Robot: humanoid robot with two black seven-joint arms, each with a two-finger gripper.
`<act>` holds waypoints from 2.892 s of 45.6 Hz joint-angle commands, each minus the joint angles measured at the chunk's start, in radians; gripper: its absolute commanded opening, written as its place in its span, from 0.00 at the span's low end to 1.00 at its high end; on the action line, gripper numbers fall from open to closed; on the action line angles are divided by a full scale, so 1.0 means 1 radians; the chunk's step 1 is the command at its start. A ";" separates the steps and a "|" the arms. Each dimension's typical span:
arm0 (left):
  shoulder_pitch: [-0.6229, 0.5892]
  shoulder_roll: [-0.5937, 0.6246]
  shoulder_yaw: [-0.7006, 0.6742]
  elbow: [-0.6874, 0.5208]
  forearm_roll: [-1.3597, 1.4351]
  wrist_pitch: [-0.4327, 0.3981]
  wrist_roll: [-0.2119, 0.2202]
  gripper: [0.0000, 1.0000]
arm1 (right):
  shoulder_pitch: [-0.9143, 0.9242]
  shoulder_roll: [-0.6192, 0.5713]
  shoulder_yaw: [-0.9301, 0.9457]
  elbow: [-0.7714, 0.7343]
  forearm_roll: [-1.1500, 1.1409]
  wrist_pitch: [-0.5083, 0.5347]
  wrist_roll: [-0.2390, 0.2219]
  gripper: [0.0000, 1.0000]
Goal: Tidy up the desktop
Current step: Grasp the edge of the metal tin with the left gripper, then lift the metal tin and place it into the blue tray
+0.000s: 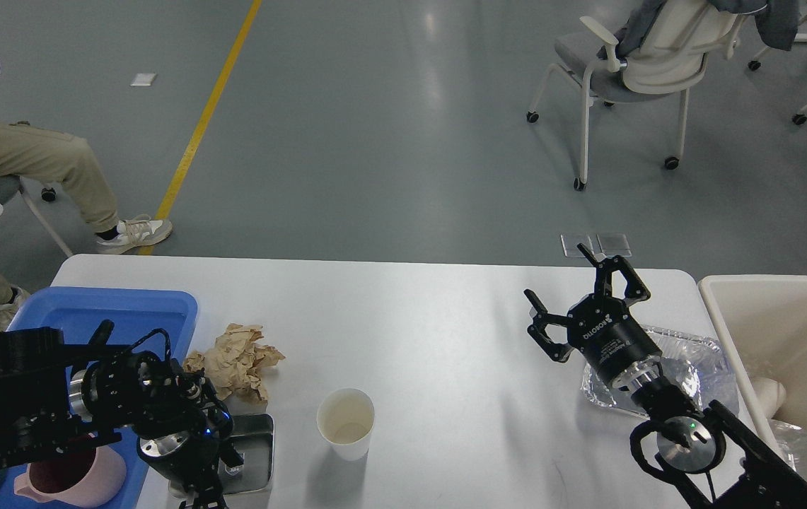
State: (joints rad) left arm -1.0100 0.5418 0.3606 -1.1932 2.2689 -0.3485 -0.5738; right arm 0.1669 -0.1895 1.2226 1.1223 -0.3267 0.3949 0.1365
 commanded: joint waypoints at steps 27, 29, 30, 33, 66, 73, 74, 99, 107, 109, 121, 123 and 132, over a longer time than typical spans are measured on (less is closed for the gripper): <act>-0.007 0.017 0.026 0.011 0.000 0.052 0.009 0.00 | -0.007 -0.002 0.000 0.014 0.000 0.001 0.000 1.00; -0.009 0.021 0.024 0.011 0.000 0.059 0.009 0.00 | -0.007 -0.002 0.000 0.014 0.000 0.001 0.000 1.00; -0.009 0.024 0.023 0.011 0.000 0.062 0.009 0.00 | -0.007 -0.001 0.000 0.014 0.000 -0.001 0.000 1.00; -0.012 0.038 0.012 0.009 0.000 0.072 0.009 0.00 | -0.007 -0.001 0.000 0.014 0.000 -0.001 0.000 1.00; 0.007 0.196 -0.170 -0.097 0.000 0.138 -0.004 0.00 | -0.006 0.007 -0.003 0.013 0.000 -0.005 0.000 1.00; 0.007 0.205 -0.261 -0.101 -0.005 0.134 -0.004 0.00 | -0.006 0.004 -0.005 0.013 -0.002 -0.005 0.000 1.00; 0.007 0.214 -0.272 -0.105 -0.014 0.134 -0.006 0.00 | -0.006 0.004 -0.005 0.013 -0.002 -0.005 0.000 1.00; 0.177 0.638 -0.508 -0.318 -0.385 0.151 0.006 0.01 | -0.003 0.007 -0.011 0.013 -0.002 -0.008 0.000 1.00; 0.206 0.756 -0.525 -0.318 -0.618 0.198 0.005 0.01 | -0.006 0.008 -0.012 0.013 -0.002 -0.008 0.000 1.00; 0.208 0.780 -0.522 -0.318 -0.675 0.210 0.005 0.01 | -0.006 0.008 -0.012 0.013 -0.002 -0.008 0.000 1.00; 0.232 0.935 -0.513 -0.361 -0.819 0.313 -0.009 0.01 | -0.006 0.002 -0.015 0.013 -0.002 -0.008 0.000 1.00; 0.241 0.951 -0.511 -0.362 -0.848 0.316 -0.014 0.01 | -0.007 0.001 -0.015 0.013 -0.002 -0.008 0.000 1.00; 0.297 0.958 -0.419 -0.356 -0.865 0.420 -0.014 0.02 | -0.006 0.001 -0.015 0.013 -0.002 -0.008 0.000 1.00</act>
State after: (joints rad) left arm -0.7392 1.4980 -0.1158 -1.5535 1.4089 -0.0007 -0.5905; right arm 0.1607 -0.1885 1.2072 1.1349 -0.3283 0.3866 0.1365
